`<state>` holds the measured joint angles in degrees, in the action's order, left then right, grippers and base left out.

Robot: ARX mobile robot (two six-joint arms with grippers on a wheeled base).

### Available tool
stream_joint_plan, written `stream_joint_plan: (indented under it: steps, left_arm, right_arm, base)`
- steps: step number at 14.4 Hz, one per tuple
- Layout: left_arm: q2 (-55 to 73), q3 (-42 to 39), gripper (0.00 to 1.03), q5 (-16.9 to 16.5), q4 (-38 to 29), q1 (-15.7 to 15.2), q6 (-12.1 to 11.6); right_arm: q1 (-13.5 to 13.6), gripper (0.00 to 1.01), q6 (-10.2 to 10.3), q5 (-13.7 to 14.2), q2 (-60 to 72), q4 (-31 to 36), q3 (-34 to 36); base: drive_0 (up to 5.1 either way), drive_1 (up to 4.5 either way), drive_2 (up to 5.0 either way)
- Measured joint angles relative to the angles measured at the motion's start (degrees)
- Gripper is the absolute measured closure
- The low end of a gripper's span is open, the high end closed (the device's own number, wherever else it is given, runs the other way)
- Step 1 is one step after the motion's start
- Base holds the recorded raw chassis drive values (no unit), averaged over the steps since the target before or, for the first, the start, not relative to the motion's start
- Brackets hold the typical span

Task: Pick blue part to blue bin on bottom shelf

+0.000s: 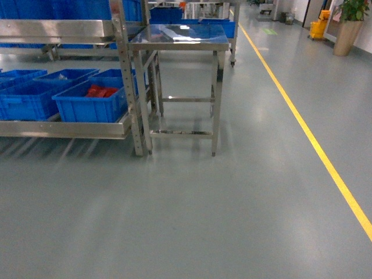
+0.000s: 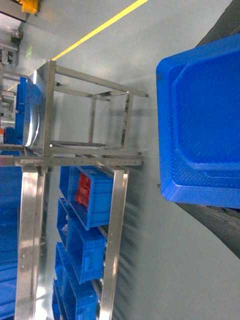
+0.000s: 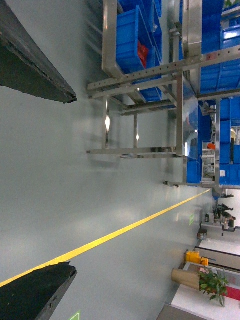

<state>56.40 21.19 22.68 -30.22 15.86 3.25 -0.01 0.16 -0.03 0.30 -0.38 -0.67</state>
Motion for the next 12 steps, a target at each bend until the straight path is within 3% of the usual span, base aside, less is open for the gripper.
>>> stream_joint_plan:
  steps: [12]
  left_arm:
    - [-0.1, 0.0, 0.59, 0.0, -0.2, 0.0, 0.0]
  right_arm:
    - [0.0, 0.03, 0.0, 0.0, 0.0, 0.0, 0.0]
  base:
    - [0.0, 4.35, -4.3]
